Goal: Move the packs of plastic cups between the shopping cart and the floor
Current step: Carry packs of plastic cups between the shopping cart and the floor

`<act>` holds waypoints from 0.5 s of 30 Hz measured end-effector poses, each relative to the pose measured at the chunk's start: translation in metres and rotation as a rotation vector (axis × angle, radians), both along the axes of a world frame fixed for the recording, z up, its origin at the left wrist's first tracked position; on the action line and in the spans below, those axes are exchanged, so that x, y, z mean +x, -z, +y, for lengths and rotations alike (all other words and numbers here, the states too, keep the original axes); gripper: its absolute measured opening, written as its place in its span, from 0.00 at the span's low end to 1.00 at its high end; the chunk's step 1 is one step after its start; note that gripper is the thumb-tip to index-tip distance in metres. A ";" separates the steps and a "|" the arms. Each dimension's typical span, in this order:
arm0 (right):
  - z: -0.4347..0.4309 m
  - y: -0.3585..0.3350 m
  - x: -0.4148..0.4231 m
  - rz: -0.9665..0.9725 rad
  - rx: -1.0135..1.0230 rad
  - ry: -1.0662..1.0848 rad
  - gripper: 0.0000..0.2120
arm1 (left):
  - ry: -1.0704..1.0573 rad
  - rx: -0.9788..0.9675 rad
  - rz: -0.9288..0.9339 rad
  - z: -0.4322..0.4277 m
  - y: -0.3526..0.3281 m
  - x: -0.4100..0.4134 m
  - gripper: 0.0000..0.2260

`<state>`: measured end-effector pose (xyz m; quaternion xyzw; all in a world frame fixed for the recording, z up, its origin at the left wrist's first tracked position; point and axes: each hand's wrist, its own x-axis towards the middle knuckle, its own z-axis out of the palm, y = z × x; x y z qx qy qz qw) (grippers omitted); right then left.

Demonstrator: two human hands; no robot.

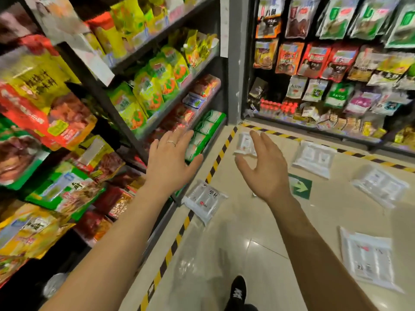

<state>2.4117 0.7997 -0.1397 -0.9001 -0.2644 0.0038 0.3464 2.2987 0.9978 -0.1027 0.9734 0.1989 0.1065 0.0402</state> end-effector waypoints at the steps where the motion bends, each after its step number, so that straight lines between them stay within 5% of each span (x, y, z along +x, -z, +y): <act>1: 0.004 0.007 0.007 0.017 0.007 0.011 0.35 | 0.005 -0.008 0.018 0.005 0.007 0.010 0.34; 15: 0.087 0.141 0.076 0.276 -0.098 0.159 0.34 | 0.252 -0.191 0.141 0.103 0.152 0.145 0.33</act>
